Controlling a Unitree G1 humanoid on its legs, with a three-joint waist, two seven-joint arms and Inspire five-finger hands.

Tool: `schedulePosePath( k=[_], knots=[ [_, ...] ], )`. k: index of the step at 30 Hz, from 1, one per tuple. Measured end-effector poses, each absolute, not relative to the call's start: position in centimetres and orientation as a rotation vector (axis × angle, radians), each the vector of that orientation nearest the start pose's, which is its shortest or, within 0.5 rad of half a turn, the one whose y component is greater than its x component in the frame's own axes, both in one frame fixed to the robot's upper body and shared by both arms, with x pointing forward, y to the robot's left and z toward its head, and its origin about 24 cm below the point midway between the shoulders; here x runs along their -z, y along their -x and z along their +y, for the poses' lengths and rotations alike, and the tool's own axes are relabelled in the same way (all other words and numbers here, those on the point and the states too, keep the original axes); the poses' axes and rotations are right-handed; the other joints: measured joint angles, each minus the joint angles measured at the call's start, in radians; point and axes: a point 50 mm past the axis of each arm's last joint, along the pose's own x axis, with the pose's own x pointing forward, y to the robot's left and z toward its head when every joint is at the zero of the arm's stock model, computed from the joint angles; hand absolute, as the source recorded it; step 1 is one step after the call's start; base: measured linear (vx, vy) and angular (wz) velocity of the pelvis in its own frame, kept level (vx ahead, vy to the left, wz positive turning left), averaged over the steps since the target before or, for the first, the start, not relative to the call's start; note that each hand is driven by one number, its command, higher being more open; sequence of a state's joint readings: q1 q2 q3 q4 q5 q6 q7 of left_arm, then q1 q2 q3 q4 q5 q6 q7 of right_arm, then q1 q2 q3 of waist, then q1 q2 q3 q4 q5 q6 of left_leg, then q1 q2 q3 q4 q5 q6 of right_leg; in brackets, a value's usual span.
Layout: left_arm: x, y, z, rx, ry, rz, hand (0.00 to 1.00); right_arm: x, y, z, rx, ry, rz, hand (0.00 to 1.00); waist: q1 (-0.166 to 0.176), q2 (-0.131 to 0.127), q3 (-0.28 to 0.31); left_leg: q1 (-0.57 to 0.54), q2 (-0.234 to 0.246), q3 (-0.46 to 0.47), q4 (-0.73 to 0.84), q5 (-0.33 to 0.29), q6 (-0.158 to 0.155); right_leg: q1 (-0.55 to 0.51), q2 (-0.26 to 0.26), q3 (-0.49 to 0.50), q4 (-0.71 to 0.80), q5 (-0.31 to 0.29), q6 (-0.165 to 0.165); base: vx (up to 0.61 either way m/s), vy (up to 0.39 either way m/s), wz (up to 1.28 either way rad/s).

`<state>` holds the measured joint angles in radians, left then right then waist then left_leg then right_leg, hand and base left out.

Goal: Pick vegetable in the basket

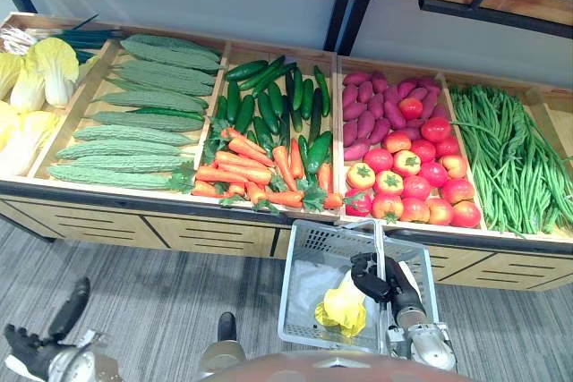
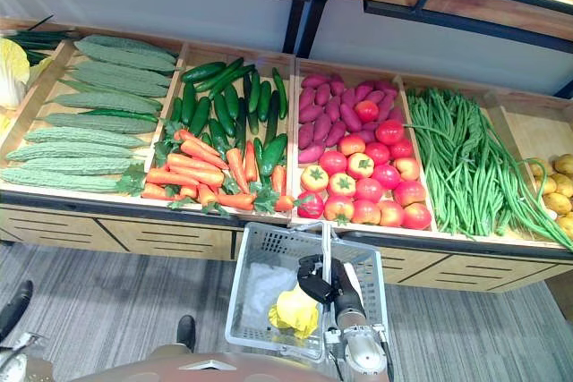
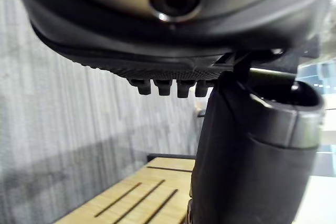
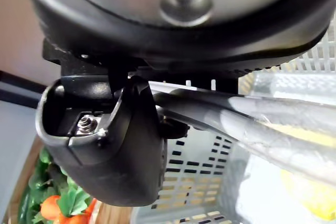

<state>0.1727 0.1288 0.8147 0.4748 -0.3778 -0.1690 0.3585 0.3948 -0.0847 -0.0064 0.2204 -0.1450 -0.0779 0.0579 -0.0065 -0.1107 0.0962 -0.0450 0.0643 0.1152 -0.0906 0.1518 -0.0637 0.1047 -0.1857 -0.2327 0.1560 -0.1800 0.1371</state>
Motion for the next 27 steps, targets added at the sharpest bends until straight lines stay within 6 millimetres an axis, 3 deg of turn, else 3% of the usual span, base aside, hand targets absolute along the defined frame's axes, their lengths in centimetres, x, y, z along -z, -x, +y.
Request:
schedulePosePath(
  k=[3, 6, 9, 13, 15, 21, 27],
  knots=[
    [1.8, -9.1, 37.7, -1.317, 0.123, 0.176, 1.0, 7.3, -13.4, -18.7, -0.006, 0.207, 0.54, 0.0, 0.002, 0.008, -0.005, -0.002, 0.009, 0.004, 0.0, 0.003, -0.004, -0.009, 0.01, 0.006, 0.006, -0.003, -0.007, -0.04, -0.016, -0.06],
    [-3.4, -10.6, 40.1, -1.262, -0.024, -0.002, 1.0, 7.1, -13.7, -19.0, -0.028, 0.219, 0.535, 0.0, 0.002, 0.015, -0.009, -0.005, 0.023, 0.018, 0.0, 0.005, -0.011, -0.027, 0.016, 0.02, 0.018, -0.006, -0.015, -0.03, -0.02, -0.13],
    [-10.9, -12.9, 42.0, -1.151, -0.222, -0.227, 1.0, 7.0, -13.6, -20.0, -0.045, 0.253, 0.541, 0.0, 0.003, 0.026, -0.017, -0.005, 0.028, 0.033, 0.0, 0.004, -0.014, -0.036, 0.019, 0.035, 0.025, -0.004, -0.016, 0.0, -0.011, -0.12],
    [-18.1, -16.9, 41.3, -0.944, -0.468, -0.408, 1.0, 6.8, -13.6, -20.5, -0.065, 0.263, 0.544, 0.0, 0.002, 0.043, -0.043, -0.003, 0.029, 0.052, 0.0, 0.007, -0.017, -0.05, 0.016, 0.056, 0.035, -0.003, -0.014, 0.01, -0.012, -0.13],
    [-20.1, -18.9, 40.3, -0.823, -0.555, -0.442, 1.0, 6.4, -13.7, -20.4, -0.078, 0.262, 0.53, 0.0, 0.0, 0.055, -0.048, 0.0, 0.027, 0.058, 0.0, 0.007, -0.017, -0.052, 0.015, 0.063, 0.036, -0.002, -0.013, -0.01, 0.013, -0.1],
    [-21.9, -23.5, 36.7, -0.523, -0.651, -0.472, 1.0, 5.7, -13.9, -20.1, -0.115, 0.245, 0.502, 0.0, -0.023, 0.075, -0.059, 0.001, 0.029, 0.077, 0.0, 0.009, -0.015, -0.072, 0.019, 0.084, 0.054, -0.004, -0.015, -0.01, 0.002, -0.11],
    [-20.4, -26.7, 35.5, -0.361, -0.683, -0.358, 1.0, 5.0, -14.3, -19.5, -0.178, 0.263, 0.469, 0.0, -0.033, 0.078, -0.06, 0.004, 0.033, 0.102, 0.001, 0.015, -0.016, -0.104, 0.021, 0.12, 0.079, -0.006, -0.018, -0.01, -0.005, -0.15]
  ],
)
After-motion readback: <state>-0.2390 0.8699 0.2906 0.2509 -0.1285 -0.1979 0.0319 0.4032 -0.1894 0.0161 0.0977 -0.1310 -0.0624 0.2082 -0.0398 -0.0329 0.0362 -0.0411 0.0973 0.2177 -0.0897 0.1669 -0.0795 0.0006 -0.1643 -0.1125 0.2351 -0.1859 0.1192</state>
